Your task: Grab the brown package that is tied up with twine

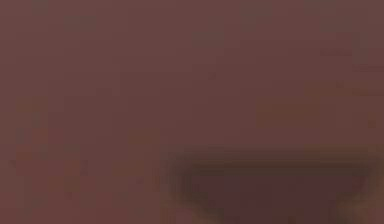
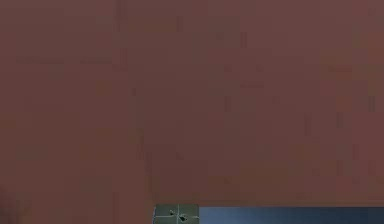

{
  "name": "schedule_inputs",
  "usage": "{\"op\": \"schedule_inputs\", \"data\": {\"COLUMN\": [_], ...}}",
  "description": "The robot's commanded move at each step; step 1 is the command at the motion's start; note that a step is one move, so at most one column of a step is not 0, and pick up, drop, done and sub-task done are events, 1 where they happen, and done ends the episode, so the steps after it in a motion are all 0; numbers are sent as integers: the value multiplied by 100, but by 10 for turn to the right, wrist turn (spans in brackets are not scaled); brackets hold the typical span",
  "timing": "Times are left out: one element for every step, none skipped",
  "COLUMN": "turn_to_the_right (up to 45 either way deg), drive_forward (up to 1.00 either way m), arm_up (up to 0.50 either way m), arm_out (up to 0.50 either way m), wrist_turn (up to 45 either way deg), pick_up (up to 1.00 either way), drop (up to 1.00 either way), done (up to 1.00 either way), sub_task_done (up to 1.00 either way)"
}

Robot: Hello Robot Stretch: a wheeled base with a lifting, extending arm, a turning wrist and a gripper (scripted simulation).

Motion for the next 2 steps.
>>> {"op": "schedule_inputs", "data": {"turn_to_the_right": [0,0], "drive_forward": [0,0], "arm_up": [14,0], "arm_out": [0,32], "wrist_turn": [0,0], "pick_up": [0,0], "drop": [0,0], "done": [0,0], "sub_task_done": [0,0]}}
